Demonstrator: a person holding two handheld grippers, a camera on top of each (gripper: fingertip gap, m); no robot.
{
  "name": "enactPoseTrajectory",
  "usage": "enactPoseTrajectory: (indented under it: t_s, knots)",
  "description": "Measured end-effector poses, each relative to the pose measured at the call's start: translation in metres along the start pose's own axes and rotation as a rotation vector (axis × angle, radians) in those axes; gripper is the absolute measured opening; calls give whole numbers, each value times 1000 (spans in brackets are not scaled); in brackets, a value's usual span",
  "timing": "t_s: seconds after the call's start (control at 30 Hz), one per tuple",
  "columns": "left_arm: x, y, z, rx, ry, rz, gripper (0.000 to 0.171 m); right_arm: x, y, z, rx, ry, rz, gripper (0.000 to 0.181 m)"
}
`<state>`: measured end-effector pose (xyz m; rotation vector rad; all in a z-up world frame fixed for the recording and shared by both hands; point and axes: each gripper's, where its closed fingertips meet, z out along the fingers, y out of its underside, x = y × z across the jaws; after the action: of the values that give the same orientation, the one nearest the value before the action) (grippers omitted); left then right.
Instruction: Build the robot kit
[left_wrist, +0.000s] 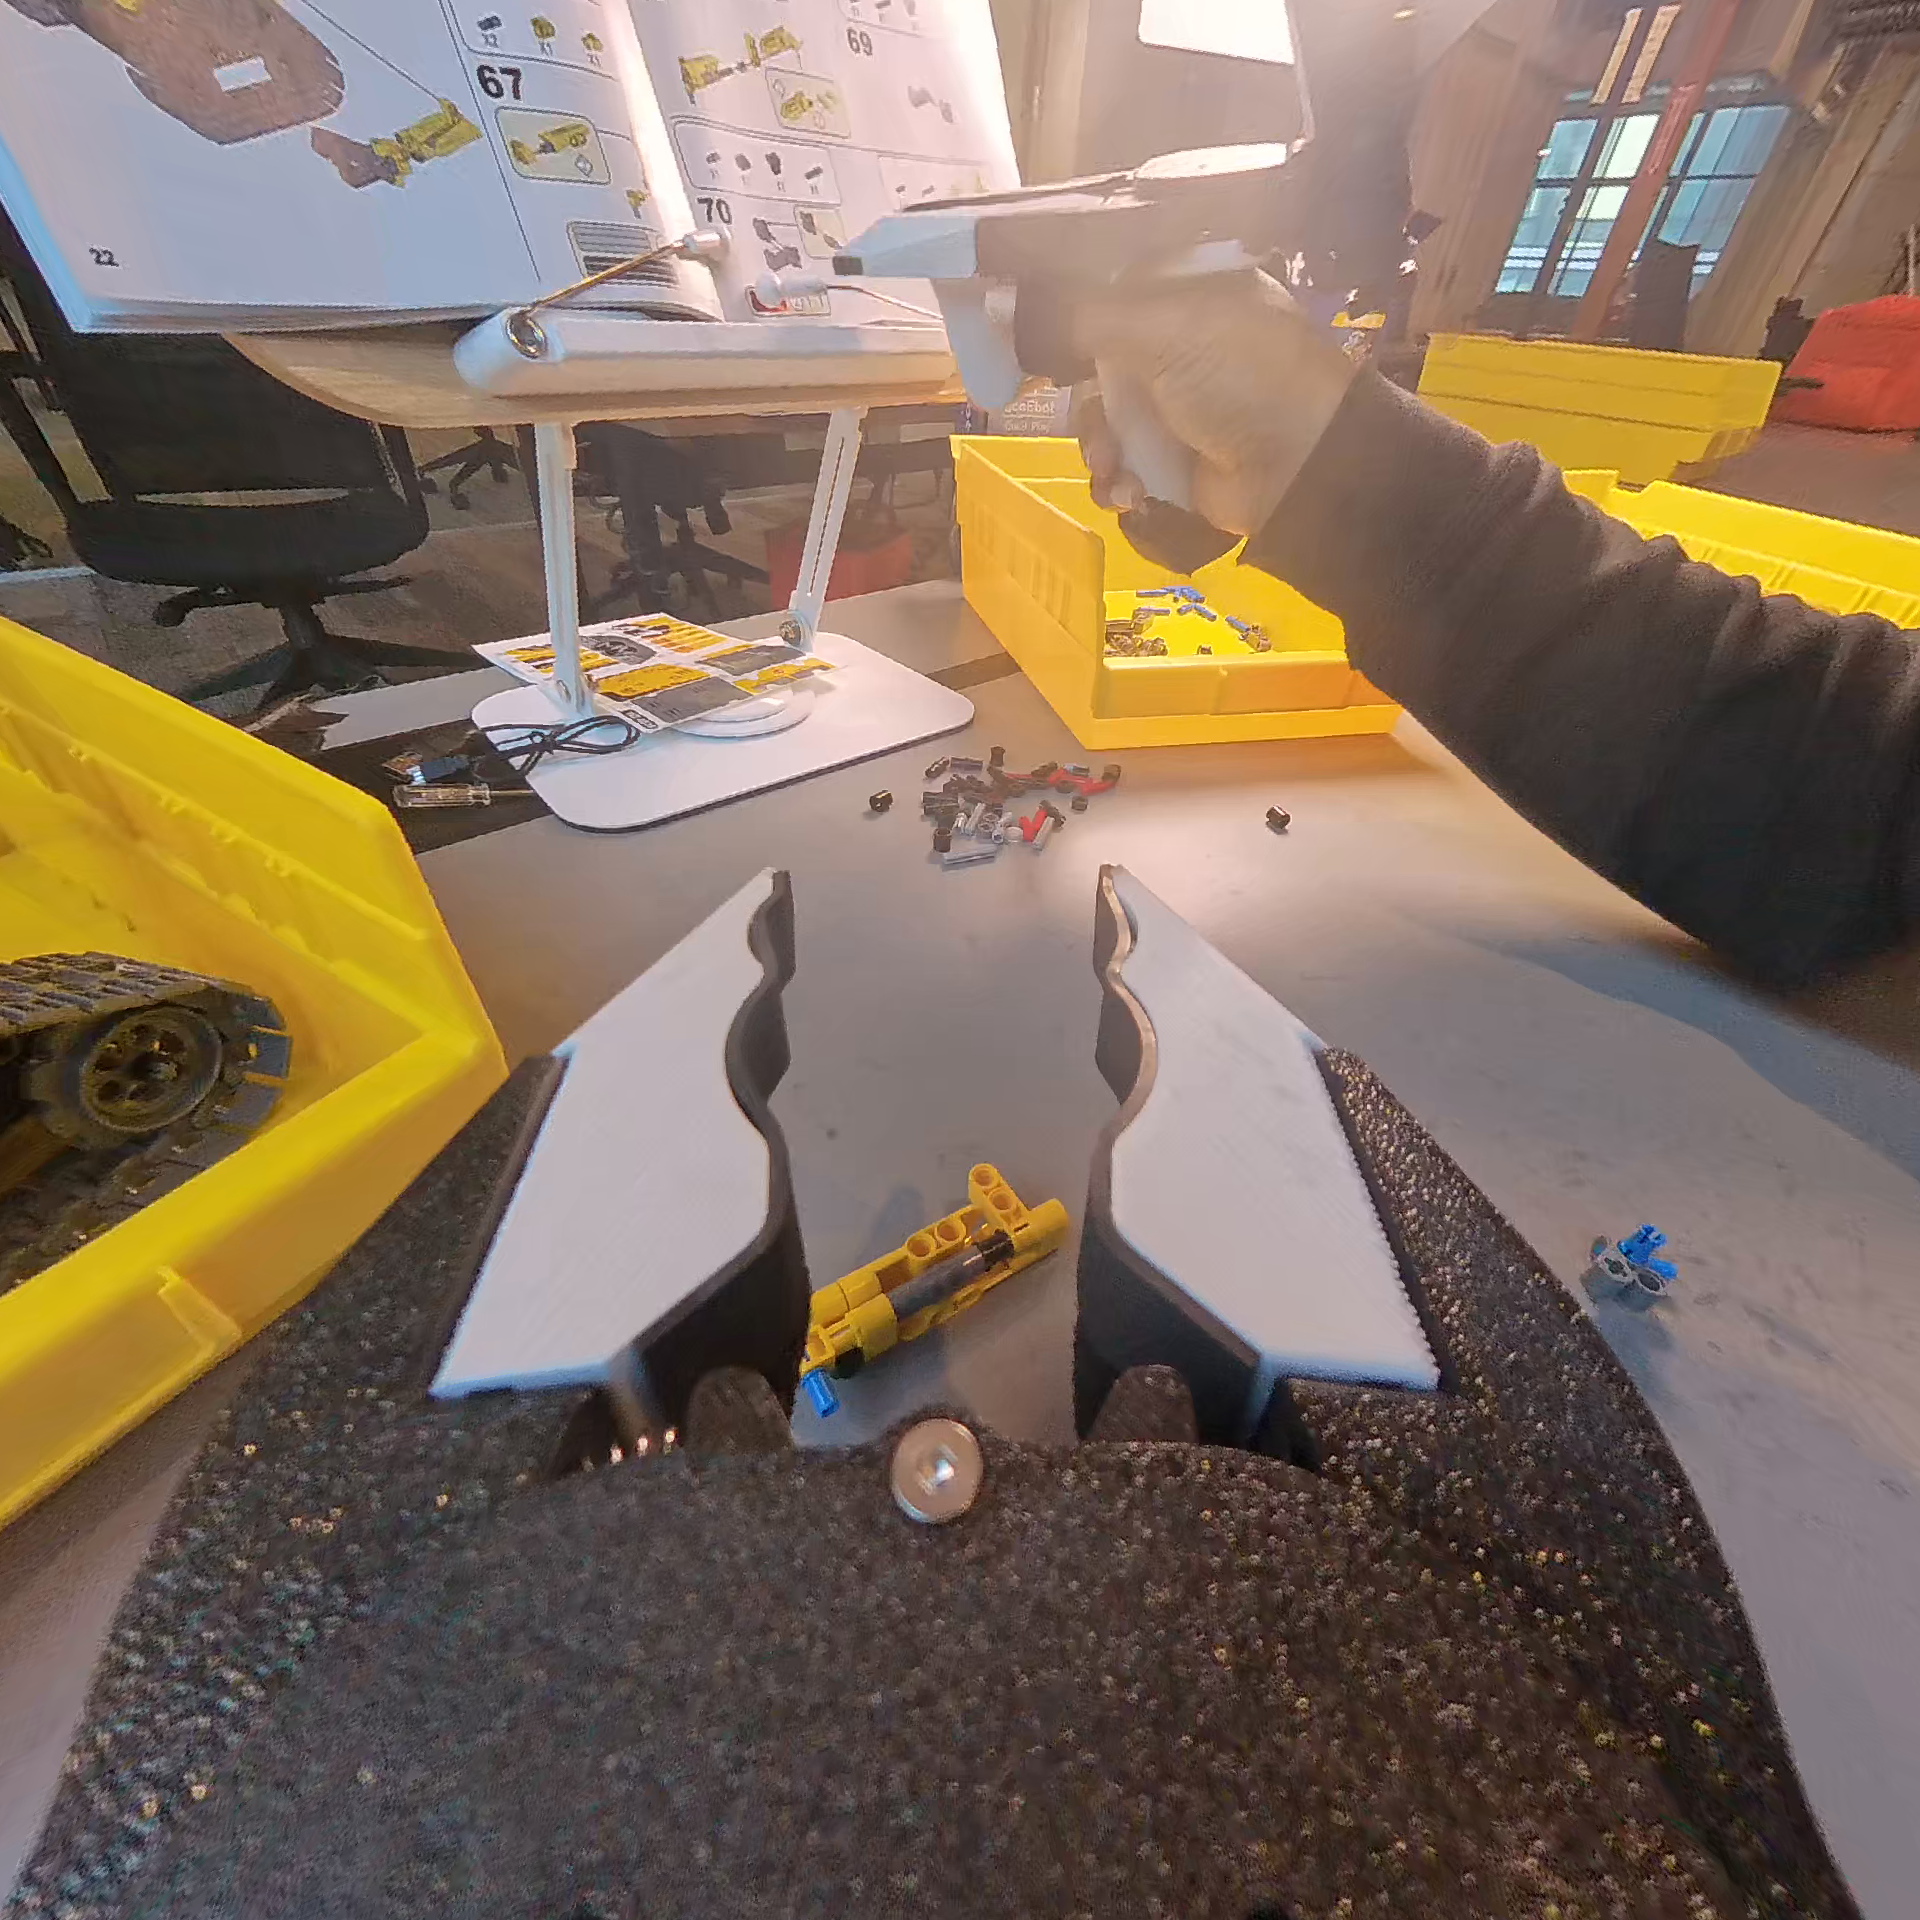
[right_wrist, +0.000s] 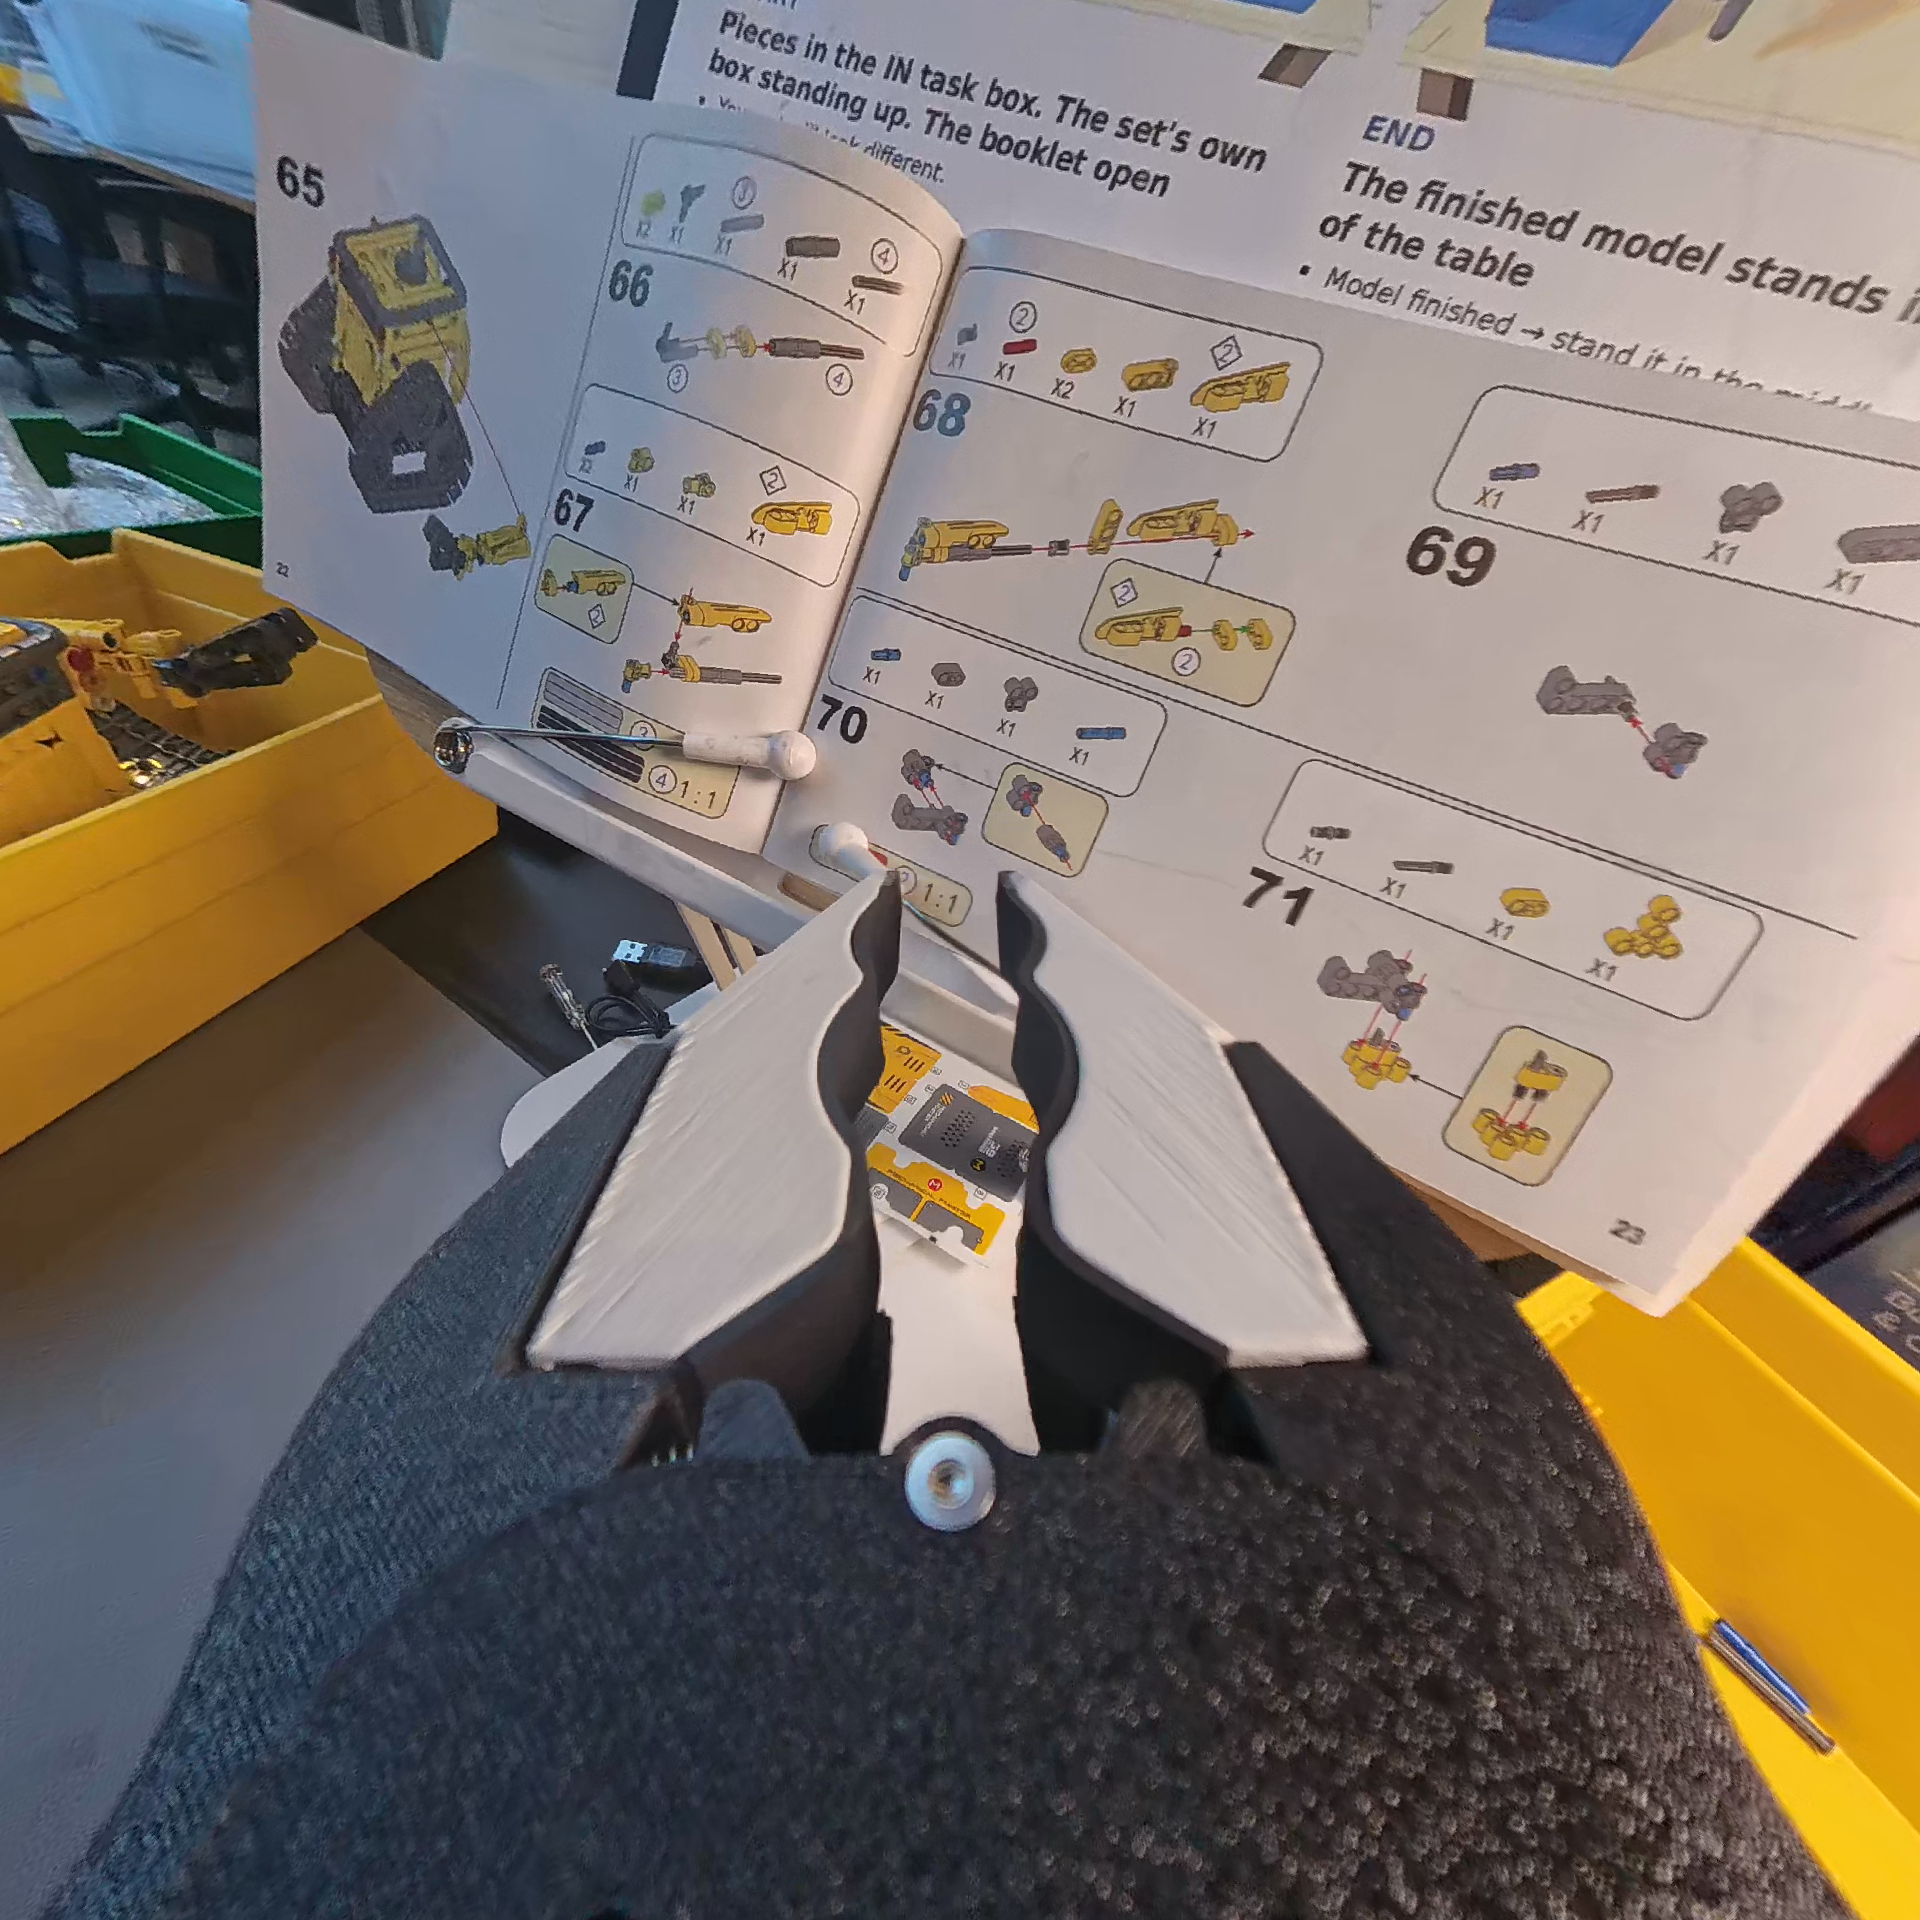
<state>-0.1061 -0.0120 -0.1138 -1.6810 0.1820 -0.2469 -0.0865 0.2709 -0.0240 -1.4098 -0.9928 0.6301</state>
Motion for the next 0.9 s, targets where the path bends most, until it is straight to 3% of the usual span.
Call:
enactPoseTrajectory:
  t_s: [0.33, 0.63, 0.77, 0.9]
  knots:
    - [1, 1, 1, -4, -1, 10, 57, 41, -9, -20, 37, 65, 64, 18]
    - [0, 1, 1, -6, -6, 18, 57, 82, 2, -39, -25, 131, 48, 18]
    - [0, 2, 1, -10, -5, 21, 57, 79, 2, -44, -14, 68, 82, 18]
    - [0, 2, 2, -11, -6, 20, 57, 46, -5, -38, 20, -76, 14, 18]
